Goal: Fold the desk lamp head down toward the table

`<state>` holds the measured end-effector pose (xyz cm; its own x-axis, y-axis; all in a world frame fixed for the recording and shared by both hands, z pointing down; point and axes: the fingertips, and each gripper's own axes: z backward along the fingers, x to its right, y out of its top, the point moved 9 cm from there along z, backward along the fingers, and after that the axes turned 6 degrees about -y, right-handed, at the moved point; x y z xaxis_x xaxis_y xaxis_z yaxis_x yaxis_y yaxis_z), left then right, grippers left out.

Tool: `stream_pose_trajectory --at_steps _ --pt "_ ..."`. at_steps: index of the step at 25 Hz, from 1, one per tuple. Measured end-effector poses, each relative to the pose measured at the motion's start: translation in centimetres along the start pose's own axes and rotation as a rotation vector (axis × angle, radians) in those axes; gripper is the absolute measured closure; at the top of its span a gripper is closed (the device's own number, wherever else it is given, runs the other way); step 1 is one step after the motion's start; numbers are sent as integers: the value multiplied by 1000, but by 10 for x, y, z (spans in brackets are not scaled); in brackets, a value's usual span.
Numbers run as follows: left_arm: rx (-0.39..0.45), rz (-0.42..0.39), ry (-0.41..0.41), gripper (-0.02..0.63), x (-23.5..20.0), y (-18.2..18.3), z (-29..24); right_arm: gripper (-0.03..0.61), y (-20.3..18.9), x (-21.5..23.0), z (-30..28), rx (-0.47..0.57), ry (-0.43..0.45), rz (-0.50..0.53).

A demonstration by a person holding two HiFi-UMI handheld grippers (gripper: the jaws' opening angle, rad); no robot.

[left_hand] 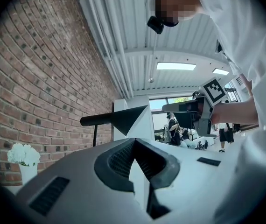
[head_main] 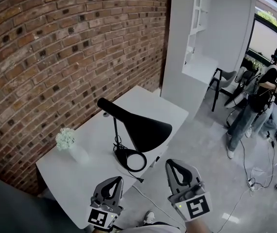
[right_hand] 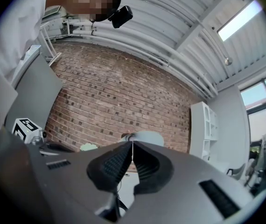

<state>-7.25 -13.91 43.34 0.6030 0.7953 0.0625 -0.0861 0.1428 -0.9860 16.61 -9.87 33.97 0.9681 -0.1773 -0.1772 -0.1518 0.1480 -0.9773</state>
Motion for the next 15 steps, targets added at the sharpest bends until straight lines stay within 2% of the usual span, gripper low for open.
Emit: stream_pose_trajectory --at_steps 7,15 --pt "6 -23 42 606 0 3 -19 560 -4 18 -16 7 46 35" --pt "14 -20 66 606 -4 3 -26 560 3 20 -32 6 83 178"
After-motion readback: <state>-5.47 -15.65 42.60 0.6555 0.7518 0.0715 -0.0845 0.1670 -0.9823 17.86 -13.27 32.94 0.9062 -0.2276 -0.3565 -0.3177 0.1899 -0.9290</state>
